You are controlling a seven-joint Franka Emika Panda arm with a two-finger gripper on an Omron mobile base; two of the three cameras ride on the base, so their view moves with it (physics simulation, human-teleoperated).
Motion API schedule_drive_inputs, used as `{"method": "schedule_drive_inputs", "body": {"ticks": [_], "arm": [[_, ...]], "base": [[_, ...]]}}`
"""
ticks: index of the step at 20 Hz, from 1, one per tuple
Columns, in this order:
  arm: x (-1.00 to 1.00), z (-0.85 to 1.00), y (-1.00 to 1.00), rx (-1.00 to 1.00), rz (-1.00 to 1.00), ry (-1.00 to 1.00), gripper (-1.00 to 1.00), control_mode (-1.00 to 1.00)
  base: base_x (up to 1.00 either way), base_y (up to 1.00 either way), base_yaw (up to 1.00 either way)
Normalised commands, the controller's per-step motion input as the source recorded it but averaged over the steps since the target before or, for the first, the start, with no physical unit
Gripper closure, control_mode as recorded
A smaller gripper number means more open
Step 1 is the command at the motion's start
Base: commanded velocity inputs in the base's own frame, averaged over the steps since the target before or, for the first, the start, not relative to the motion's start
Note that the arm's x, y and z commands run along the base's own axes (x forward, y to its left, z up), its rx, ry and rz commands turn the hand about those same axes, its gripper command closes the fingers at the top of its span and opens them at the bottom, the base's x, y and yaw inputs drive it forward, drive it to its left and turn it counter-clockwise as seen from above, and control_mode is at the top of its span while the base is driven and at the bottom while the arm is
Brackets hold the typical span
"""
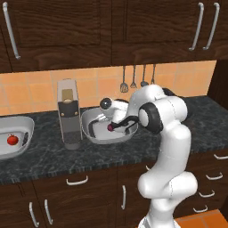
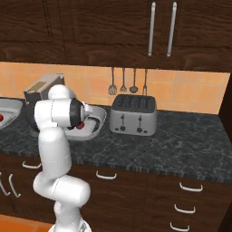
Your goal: Place one tomato and one fish in each tupperware on the nearby counter, to pack two identical lunches.
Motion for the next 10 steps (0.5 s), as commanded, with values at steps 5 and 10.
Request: {"method": "schedule_drive_inputs", "body": {"ticks": [5,10], "arm": [[-0.03,0.4,-0.21,0.15,0.0,0.02,-1.0,-1.0],[-0.33,0.74,-0.11,0.11,0.03,0.0,-1.0,-1.0]], "base": [[0.0,0.0,0.0],[0.0,0.0,0.0]]}}
